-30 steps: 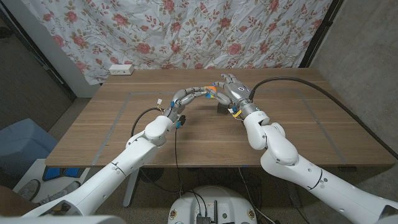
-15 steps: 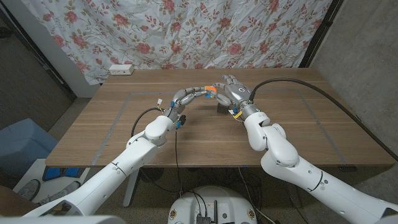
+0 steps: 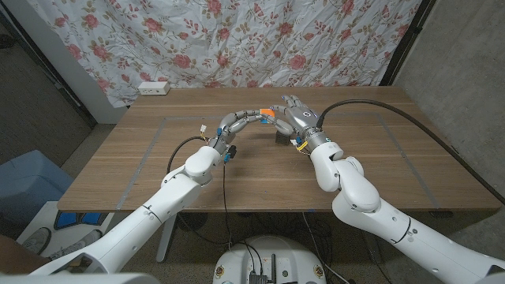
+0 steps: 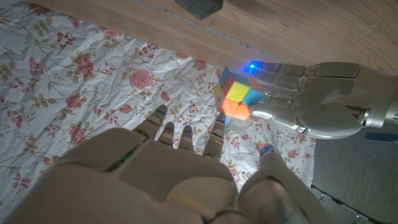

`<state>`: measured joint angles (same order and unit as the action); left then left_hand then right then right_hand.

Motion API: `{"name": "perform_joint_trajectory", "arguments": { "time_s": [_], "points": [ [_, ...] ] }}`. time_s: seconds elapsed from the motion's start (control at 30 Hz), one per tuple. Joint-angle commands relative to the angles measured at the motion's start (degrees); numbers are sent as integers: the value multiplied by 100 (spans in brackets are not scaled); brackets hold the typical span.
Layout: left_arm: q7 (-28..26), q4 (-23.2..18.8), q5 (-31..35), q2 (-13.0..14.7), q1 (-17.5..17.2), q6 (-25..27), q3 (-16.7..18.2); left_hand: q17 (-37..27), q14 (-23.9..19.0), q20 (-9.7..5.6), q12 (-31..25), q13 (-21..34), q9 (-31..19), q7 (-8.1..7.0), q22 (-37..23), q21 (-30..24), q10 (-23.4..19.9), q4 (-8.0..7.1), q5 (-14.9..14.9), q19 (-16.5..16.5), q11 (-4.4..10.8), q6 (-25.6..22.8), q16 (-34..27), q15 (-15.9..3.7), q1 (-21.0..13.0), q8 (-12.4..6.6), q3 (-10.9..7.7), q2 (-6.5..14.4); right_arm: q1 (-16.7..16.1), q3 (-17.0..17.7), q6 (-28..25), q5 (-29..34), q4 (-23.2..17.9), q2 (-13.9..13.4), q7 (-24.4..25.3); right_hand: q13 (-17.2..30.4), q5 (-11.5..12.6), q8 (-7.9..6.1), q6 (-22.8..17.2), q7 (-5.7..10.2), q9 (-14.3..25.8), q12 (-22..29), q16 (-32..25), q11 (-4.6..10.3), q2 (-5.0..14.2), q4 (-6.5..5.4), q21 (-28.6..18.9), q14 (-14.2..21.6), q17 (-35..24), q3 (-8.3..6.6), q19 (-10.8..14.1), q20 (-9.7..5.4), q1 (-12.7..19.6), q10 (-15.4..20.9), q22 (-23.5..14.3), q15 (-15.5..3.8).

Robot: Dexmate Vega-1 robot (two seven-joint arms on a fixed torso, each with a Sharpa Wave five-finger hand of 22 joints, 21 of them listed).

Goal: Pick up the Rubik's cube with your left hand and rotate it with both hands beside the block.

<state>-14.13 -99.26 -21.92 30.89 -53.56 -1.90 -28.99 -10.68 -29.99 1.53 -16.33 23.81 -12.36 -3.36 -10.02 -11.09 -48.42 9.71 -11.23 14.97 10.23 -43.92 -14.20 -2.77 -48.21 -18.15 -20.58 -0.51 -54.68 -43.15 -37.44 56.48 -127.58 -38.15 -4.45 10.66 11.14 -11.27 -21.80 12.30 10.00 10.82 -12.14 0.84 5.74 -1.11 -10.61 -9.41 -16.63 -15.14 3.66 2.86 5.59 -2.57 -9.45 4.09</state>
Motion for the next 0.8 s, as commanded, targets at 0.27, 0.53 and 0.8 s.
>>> {"name": "perform_joint_trajectory", "arguments": {
  "time_s": [0.27,0.53,0.8],
  "points": [
    [14,49,-8,-18,43,-13,-1,-18,-9,19,-21,30,-21,47,-5,-11,-173,-20,-36,-14,94,-108,16,-670,-36,-23,-15,91,-17,48,130,46,14,18,-136,12,48,-47,-132,17,31,32,-59,31,233,-3,-23,-26,-9,-52,46,14,-18,-32,-18,-35],
    [-7,16,4,0,25,15,0,-17,-3,24,-9,37,-23,53,-6,-11,-167,-15,-38,-14,98,-122,21,-666,-41,-13,-13,98,-47,75,184,57,16,28,-42,11,49,-25,-120,21,32,34,-63,31,228,6,-28,-23,-6,-64,64,15,-18,-31,-18,-38],
    [-16,35,14,-17,26,-2,-9,-16,1,25,-3,43,-26,54,-6,-11,-171,-11,-39,-16,91,-119,25,-668,-48,0,-12,104,-66,146,237,51,-24,17,37,11,49,-9,-105,25,33,34,-67,26,226,11,-29,-20,-5,-73,71,14,-19,-32,-18,-30]
  ]
}}
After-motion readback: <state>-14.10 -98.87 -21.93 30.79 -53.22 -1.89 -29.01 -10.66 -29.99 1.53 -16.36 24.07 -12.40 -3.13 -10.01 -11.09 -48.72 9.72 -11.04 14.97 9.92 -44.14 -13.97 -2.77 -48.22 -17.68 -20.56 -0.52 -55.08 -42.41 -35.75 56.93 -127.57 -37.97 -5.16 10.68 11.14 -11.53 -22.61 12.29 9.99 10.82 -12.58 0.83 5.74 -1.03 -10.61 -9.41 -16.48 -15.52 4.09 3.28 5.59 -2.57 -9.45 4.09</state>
